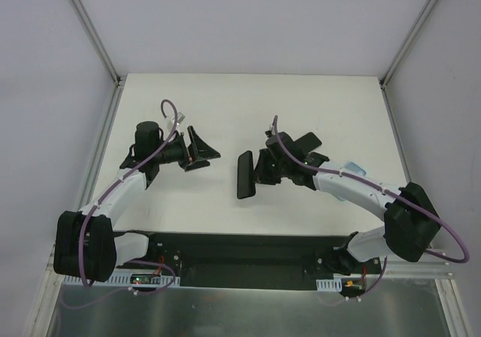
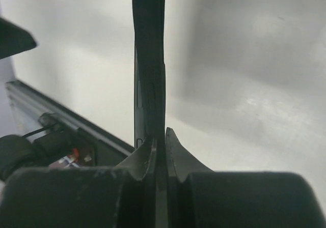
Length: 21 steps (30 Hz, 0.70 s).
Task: Take the phone out of the phone case
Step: Remove the phone case from the phone.
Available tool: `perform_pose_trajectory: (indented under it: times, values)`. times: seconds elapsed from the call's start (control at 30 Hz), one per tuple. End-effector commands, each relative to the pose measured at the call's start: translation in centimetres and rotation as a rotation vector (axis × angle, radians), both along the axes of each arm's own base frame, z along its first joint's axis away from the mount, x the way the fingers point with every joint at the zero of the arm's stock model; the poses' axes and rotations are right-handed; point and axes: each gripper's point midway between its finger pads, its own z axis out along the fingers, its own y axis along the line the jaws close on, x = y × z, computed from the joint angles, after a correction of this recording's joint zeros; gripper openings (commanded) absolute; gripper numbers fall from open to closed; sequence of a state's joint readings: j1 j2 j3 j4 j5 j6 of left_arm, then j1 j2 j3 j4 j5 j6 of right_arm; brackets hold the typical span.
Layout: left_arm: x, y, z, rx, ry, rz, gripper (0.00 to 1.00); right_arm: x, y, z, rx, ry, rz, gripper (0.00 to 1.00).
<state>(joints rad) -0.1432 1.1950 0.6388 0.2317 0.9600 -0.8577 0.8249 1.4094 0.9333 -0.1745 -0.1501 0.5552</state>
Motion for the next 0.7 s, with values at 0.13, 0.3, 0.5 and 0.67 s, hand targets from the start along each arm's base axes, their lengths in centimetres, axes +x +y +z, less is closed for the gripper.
perform_pose_trajectory:
  times: [0.13,0.3,0.5,0.67]
  values:
    - [-2.9,-1.9,-3.8,0.219,-0.041,-0.069,0.89,1.9,-3.1,0.0,-0.221,0.028,-0.207,0.01]
    - [-4.6,-4.6,-5.9,0.297,-0.017,-0.128,0.88,1.8,-3.2,-1.1,-0.304,0.101,-0.260,0.01]
    - [-5.0,-6.0,-7.1,0.370,-0.045,-0.141,0.87,1.4,-2.1,-2.3,-0.311,0.162,-0.252,0.01]
    - [-4.8,-6.5,-8.4,0.475,-0.085,-0.095,0.82,1.2,-1.5,-2.8,-0.313,0.205,-0.247,0.01]
